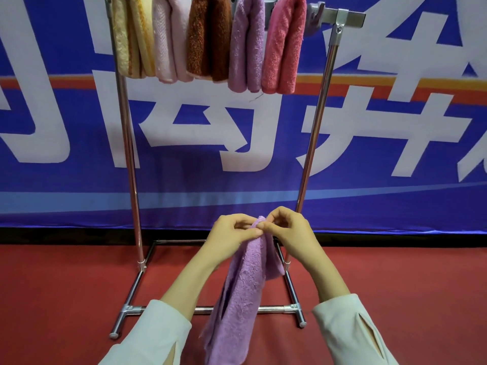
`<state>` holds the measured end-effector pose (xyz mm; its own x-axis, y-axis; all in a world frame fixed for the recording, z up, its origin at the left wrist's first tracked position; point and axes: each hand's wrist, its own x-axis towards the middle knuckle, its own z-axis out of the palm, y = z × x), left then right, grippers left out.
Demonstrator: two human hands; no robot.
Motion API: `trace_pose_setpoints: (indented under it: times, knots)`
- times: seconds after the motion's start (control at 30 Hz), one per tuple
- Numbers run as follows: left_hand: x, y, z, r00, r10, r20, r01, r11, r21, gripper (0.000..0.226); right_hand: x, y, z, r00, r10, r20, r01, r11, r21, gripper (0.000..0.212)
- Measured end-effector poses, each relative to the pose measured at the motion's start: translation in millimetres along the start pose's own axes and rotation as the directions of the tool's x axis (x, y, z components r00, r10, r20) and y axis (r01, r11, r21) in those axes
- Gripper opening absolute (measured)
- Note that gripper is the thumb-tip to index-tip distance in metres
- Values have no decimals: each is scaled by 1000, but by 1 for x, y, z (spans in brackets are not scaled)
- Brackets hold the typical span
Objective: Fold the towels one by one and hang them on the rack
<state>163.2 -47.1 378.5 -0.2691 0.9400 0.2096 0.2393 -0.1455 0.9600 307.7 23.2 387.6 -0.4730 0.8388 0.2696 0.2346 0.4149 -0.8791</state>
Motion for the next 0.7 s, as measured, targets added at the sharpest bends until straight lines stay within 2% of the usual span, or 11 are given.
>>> trace_pose_setpoints:
  times: [0.1,0.17,0.27,0.4,0.5,0.6,0.63,0.7]
  knots:
    - [2,3,-6,998,53,-44,-54,998,-14,18,0,1,-3,995,-8,95,-1,995,99,14]
    - [3,7,-8,993,74,-90,-79,995,-62,15,-2,3,-6,979,-17,204,-2,996,94,13]
    - [3,12,-4,990,92,-106,-106,986,-130,14,-5,11,-2,957,-13,289,49,992,-116,18]
    - [5,15,-5,981,117,-157,-144,974,-174,15,-3,22,4,966,-21,256,118,921,-370,24]
    - [7,14,-15,972,101,-214,-154,957,-247,14,0,30,3,956,23,291,142,833,-534,18]
    - [7,11,-23,971,89,-222,-145,957,-251,15,4,33,1,959,36,281,178,694,-698,30]
    - [7,10,-25,968,87,-234,-145,958,-246,15,5,34,0,961,25,276,189,670,-718,29]
    - [7,7,-31,962,80,-263,-141,965,-222,15,6,34,-2,958,0,288,207,693,-690,32]
